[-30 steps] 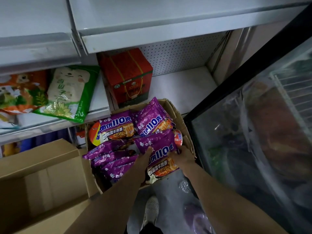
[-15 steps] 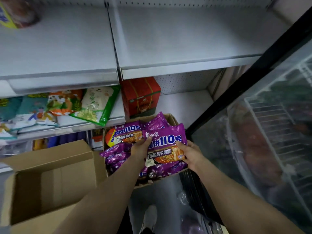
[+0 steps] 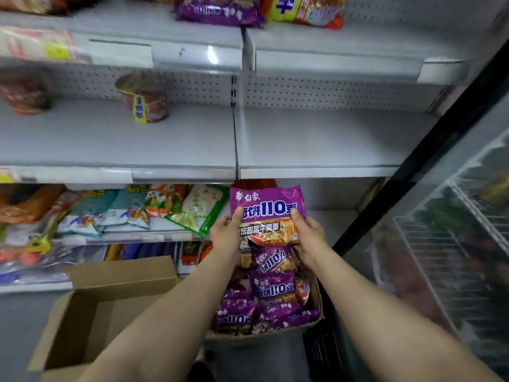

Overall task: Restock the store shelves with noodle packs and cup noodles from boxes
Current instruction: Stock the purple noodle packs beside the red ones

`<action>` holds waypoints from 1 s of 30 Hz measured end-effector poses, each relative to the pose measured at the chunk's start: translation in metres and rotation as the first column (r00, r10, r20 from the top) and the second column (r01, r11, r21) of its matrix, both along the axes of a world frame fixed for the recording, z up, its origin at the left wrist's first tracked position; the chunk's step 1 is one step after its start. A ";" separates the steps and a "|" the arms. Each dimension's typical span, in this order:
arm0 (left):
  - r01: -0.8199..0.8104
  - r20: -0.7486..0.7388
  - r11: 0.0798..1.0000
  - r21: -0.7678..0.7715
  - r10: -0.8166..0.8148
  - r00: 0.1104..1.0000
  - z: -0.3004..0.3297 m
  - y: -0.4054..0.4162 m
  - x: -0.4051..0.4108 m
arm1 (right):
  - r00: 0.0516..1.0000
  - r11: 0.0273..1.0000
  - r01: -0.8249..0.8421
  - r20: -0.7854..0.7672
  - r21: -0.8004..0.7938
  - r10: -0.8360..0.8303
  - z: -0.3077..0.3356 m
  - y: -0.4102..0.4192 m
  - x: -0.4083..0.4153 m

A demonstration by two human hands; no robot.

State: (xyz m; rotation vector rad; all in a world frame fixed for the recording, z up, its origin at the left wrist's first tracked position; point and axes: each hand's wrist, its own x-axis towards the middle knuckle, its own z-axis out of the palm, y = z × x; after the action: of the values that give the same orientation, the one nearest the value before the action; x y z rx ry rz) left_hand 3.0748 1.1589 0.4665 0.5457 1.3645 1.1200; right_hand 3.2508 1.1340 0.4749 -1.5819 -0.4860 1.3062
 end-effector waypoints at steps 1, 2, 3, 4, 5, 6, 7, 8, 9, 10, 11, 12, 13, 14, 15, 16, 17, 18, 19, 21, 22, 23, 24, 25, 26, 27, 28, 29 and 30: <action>-0.028 0.018 0.999 0.015 0.028 0.999 0.012 -0.003 -0.004 | 1.000 1.000 -0.009 0.025 0.020 0.009 0.007 0.002 -0.006; -0.048 0.032 0.998 0.029 0.047 0.998 0.020 -0.002 -0.007 | 0.998 0.999 -0.020 0.058 0.047 0.017 0.014 0.005 -0.012; -0.063 0.039 0.997 0.041 0.061 0.997 0.026 -0.003 -0.011 | 0.995 0.997 -0.035 0.098 0.075 0.027 0.019 0.007 -0.016; -0.089 0.047 0.994 0.061 0.086 0.995 0.034 -0.003 -0.016 | 0.990 0.993 -0.055 0.136 0.103 0.041 0.030 0.008 -0.022; -0.111 0.044 0.991 0.071 0.108 0.993 0.041 -0.004 -0.019 | 0.984 0.990 -0.066 0.171 0.123 0.045 0.038 0.009 -0.027; -0.140 0.045 0.986 0.093 0.136 0.990 0.050 -0.003 -0.022 | 0.978 0.987 -0.074 0.205 0.144 0.044 0.048 0.011 -0.031; -0.160 0.035 0.980 0.115 0.157 0.987 0.057 -0.002 -0.026 | 0.973 0.984 -0.076 0.229 0.162 0.038 0.057 0.013 -0.033; -0.172 0.028 0.976 0.134 0.169 0.985 0.063 0.000 -0.029 | 0.970 0.980 -0.076 0.243 0.186 0.029 0.067 0.015 -0.036; -0.176 0.024 0.973 0.152 0.174 0.984 0.074 0.000 -0.031 | 0.967 0.975 -0.077 0.254 0.210 0.021 0.077 0.018 -0.038; -0.186 0.032 0.968 0.169 0.183 0.983 0.082 0.002 -0.034 | 0.965 0.969 -0.084 0.260 0.231 0.022 0.086 0.020 -0.041; -0.196 0.038 0.962 0.189 0.193 0.981 0.094 0.001 -0.036 | 0.964 0.963 -0.098 0.263 0.250 0.030 0.095 0.021 -0.043; -0.209 0.047 0.955 0.208 0.204 0.978 0.101 0.002 -0.039 | 0.964 0.957 -0.104 0.265 0.272 0.029 0.103 0.022 -0.045; -0.218 0.045 0.950 0.224 0.214 0.976 0.109 0.002 -0.042 | 0.964 0.948 -0.109 0.266 0.298 0.028 0.111 0.023 -0.048; -0.229 0.043 0.943 0.242 0.226 0.973 0.115 0.004 -0.046 | 0.965 0.940 -0.115 0.262 0.322 0.029 0.117 0.024 -0.050; -0.231 0.030 0.937 0.263 0.232 0.972 0.123 0.004 -0.051 | 0.967 0.932 -0.121 0.254 0.340 0.033 0.126 0.026 -0.053; -0.230 0.020 0.930 0.288 0.234 0.972 0.128 0.005 -0.053 | 0.972 0.927 -0.115 0.232 0.356 0.032 0.131 0.028 -0.055; -0.231 0.005 0.922 0.312 0.241 0.970 0.137 0.006 -0.058 | 0.978 0.922 -0.116 0.204 0.371 0.041 0.141 0.030 -0.059; -0.240 0.006 0.914 0.328 0.252 0.968 0.142 0.007 -0.061 | 0.984 0.918 -0.112 0.171 0.380 0.050 0.147 0.031 -0.061; -0.252 0.019 0.905 0.341 0.262 0.965 0.152 0.007 -0.065 | 0.988 0.913 -0.111 0.140 0.392 0.060 0.156 0.033 -0.064; -0.269 0.052 0.890 0.367 0.269 0.962 0.168 0.008 -0.070 | 0.994 0.907 -0.099 0.079 0.410 0.073 0.170 0.036 -0.069; -0.272 0.068 0.883 0.383 0.267 0.961 0.175 0.009 -0.072 | 0.995 0.902 -0.093 0.056 0.421 0.077 0.177 0.037 -0.071; -0.269 0.078 0.878 0.396 0.260 0.963 0.183 0.010 -0.074 | 0.996 0.897 -0.086 0.037 0.433 0.078 0.184 0.040 -0.073; -0.270 0.086 0.871 0.411 0.257 0.962 0.192 0.010 -0.077 | 0.997 0.894 -0.077 0.009 0.442 0.081 0.193 0.042 -0.076; -0.269 0.094 0.866 0.422 0.253 0.963 0.200 0.011 -0.080 | 0.996 0.890 -0.069 -0.017 0.450 0.086 0.200 0.045 -0.078; -0.276 0.103 0.859 0.432 0.257 0.961 0.208 0.012 -0.083 | 0.994 0.888 -0.066 -0.043 0.455 0.096 0.209 0.047 -0.081; -0.285 0.118 0.852 0.440 0.260 0.958 0.216 0.013 -0.086 | 0.992 0.885 -0.069 -0.064 0.461 0.110 0.217 0.049 -0.084; -0.294 0.131 0.844 0.448 0.264 0.956 0.224 0.013 -0.089 | 0.988 0.881 -0.069 -0.090 0.468 0.125 0.224 0.050 -0.088; -0.304 0.143 0.837 0.456 0.268 0.953 0.231 0.013 -0.091 | 0.985 0.876 -0.069 -0.108 0.478 0.137 0.230 0.053 -0.090; -0.315 0.147 0.829 0.462 0.279 0.949 0.238 0.013 -0.093 | 0.983 0.872 -0.071 -0.116 0.485 0.144 0.235 0.055 -0.092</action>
State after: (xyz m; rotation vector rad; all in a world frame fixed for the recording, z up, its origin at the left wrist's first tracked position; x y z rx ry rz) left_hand 2.9817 1.1723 0.7043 0.6515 1.1243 1.7459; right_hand 3.1584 1.1890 0.7101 -1.0475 -0.7488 1.2548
